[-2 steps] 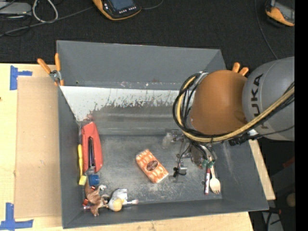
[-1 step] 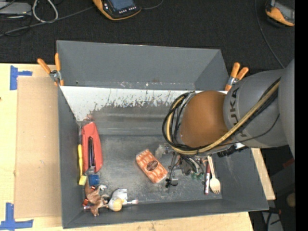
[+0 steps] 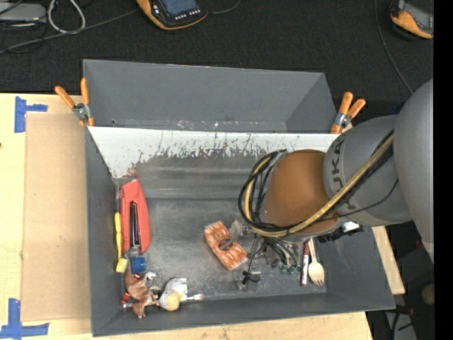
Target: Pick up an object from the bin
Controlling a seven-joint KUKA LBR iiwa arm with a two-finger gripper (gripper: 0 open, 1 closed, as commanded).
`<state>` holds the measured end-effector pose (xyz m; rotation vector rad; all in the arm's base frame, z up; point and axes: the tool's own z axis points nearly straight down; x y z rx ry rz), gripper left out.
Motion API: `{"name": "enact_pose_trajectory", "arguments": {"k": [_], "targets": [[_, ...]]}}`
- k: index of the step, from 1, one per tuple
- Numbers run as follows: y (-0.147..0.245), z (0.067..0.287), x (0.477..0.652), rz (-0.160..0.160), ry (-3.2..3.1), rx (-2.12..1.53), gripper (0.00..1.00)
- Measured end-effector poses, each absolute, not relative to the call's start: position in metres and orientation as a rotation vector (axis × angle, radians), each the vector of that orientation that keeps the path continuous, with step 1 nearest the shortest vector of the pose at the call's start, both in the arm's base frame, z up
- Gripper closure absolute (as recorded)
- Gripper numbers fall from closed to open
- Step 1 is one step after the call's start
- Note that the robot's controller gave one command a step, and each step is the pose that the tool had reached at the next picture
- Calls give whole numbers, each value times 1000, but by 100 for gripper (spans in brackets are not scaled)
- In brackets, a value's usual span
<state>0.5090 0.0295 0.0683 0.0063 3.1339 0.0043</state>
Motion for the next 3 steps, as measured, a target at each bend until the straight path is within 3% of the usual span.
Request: {"name": "enact_pose_trajectory", "arguments": {"k": [1,2,3], "targets": [[13,73,533,2,3105,492,100],[13,73,533,2,3105,492,100],[9,137,523,1,3114,487,100]]}}
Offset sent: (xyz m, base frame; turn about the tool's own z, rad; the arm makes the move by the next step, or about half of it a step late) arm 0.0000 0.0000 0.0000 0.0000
